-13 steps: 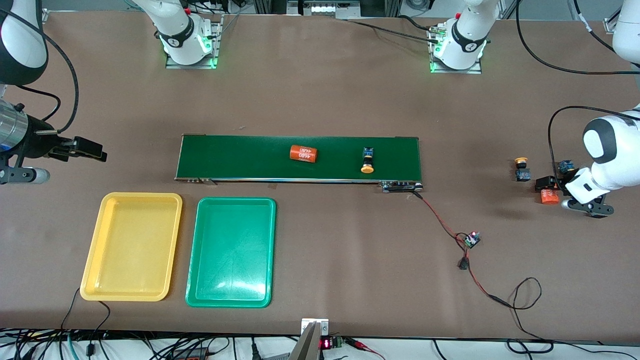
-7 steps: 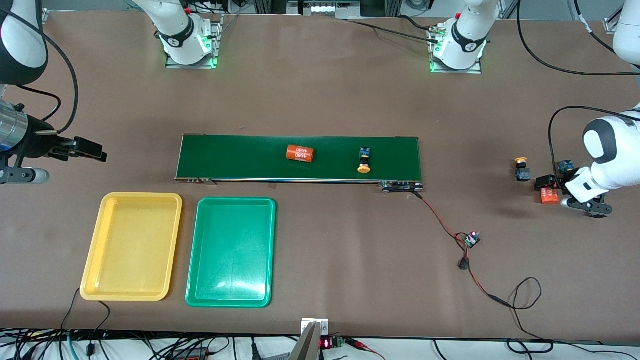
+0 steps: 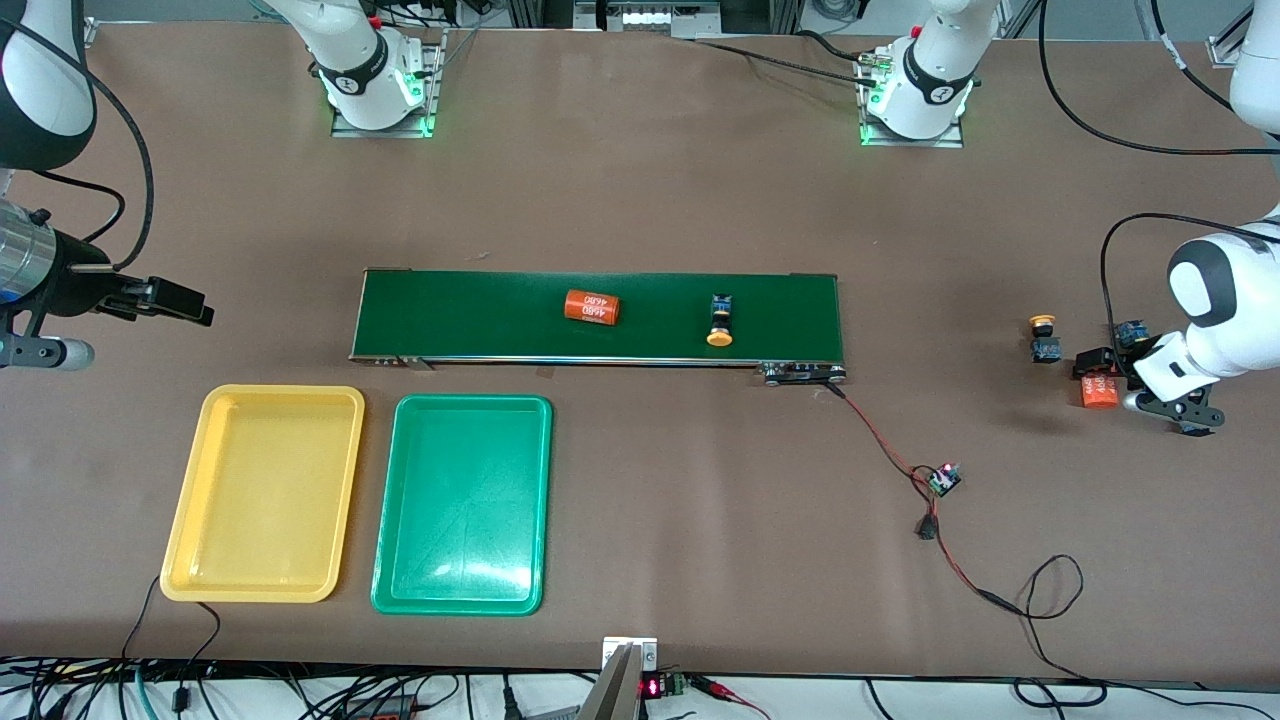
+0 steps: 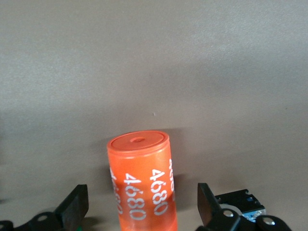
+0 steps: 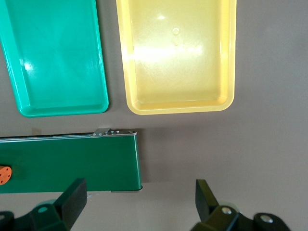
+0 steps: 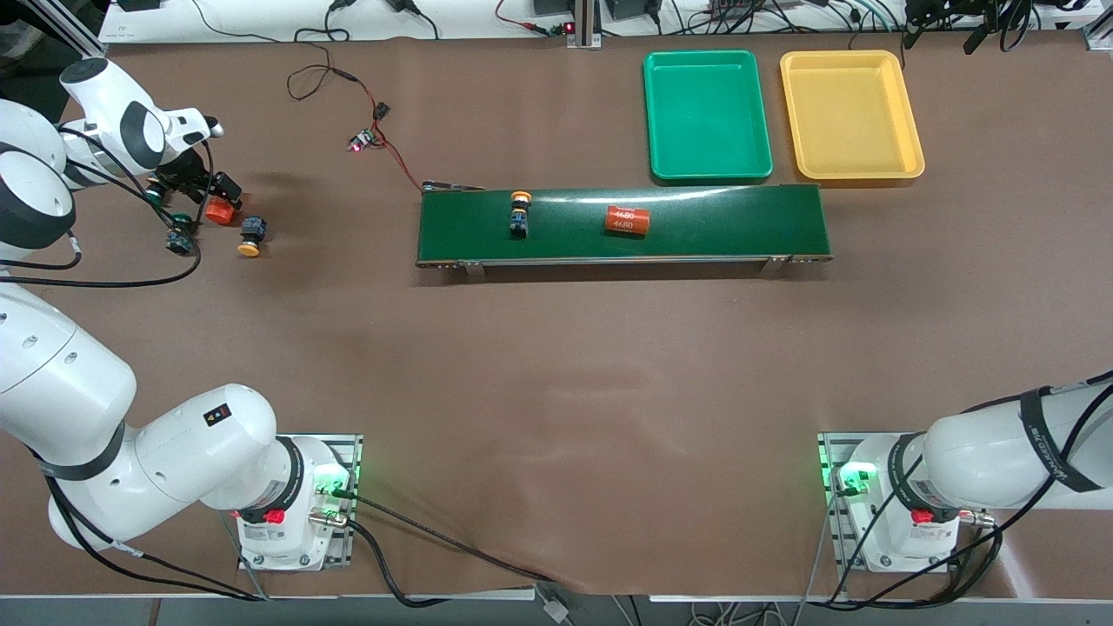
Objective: Sort buttons by color to trays
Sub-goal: 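Return the left gripper and grasp the second orange cylinder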
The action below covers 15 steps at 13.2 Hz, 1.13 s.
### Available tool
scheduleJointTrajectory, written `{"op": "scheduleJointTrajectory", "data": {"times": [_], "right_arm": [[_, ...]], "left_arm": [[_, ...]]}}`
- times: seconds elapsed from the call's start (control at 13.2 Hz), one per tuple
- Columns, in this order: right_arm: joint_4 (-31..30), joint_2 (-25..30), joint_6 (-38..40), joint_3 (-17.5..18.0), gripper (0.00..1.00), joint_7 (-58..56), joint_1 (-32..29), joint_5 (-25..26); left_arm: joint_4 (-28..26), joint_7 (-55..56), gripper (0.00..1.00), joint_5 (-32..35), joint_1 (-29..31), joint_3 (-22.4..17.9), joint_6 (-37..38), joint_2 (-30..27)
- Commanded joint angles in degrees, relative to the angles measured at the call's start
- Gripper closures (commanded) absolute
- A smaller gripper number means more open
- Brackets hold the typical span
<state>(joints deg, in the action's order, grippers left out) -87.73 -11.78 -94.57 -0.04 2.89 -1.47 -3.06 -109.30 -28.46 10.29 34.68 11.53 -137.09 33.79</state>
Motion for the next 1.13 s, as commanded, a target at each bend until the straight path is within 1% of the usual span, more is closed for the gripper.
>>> {"op": "scheduleJointTrajectory", "data": {"times": [0.0, 0.15, 0.23, 0.3, 0.38, 0.45, 0.6, 0.68, 0.76, 0.91, 1.06], "right_arm": [[0.3, -0.2, 0.3, 0.4, 0.0, 0.1, -0.3, -0.7], [0.3, -0.1, 0.4, 0.4, 0.0, 0.2, 0.0, -0.7], [0.3, -0.1, 0.4, 0.4, 0.0, 0.1, 0.0, -0.6], [0.3, -0.1, 0.4, 0.4, 0.0, 0.1, 0.0, -0.6], [0.3, -0.1, 0.4, 0.4, 0.0, 0.1, 0.0, -0.6], [0.3, -0.1, 0.3, 0.6, 0.0, 0.1, -0.2, -0.5], [0.3, 0.1, 0.2, 0.7, 0.0, 0.2, 0.0, -0.6], [0.4, 0.1, 0.3, 0.7, 0.0, 0.5, 0.2, -0.5], [0.5, 0.1, 0.4, 0.7, 0.0, 0.7, 0.3, -0.5], [0.3, 0.4, 0.4, 0.7, 0.0, 0.5, 0.5, -0.6], [0.4, 0.4, 0.4, 0.7, 0.0, 0.2, 0.3, -0.6]], "left_arm": [[1.1, -0.4, 0.0, 1.1, 0.1, 0.4, -0.5, 0.8], [0.6, -0.9, 0.02, 1.0, 0.3, 0.4, -2.6, 1.2], [0.6, -0.9, 0.06, 1.1, 0.3, 0.4, -2.6, 1.2], [0.5, -1.0, 0.13, 1.1, 0.3, 0.4, -2.6, 1.2], [0.5, -1.0, 0.27, 1.1, 0.3, 0.4, -2.6, 1.3], [0.5, -1.0, 0.43, 1.1, 0.3, 0.4, -2.6, 1.3], [0.4, -1.0, 0.83, 1.1, 0.3, 0.4, -2.6, 1.2], [0.4, -0.9, 0.95, 1.1, 0.3, 0.4, -2.5, 1.0], [0.4, -1.0, 1.0, 1.2, 0.2, 0.4, -2.4, 0.9], [0.5, -2.6, 1.0, 1.3, 0.0, 0.4, -1.9, 0.1], [0.6, -5.2, 1.0, 1.3, -0.8, 0.6, 0.3, -2.2]]}}
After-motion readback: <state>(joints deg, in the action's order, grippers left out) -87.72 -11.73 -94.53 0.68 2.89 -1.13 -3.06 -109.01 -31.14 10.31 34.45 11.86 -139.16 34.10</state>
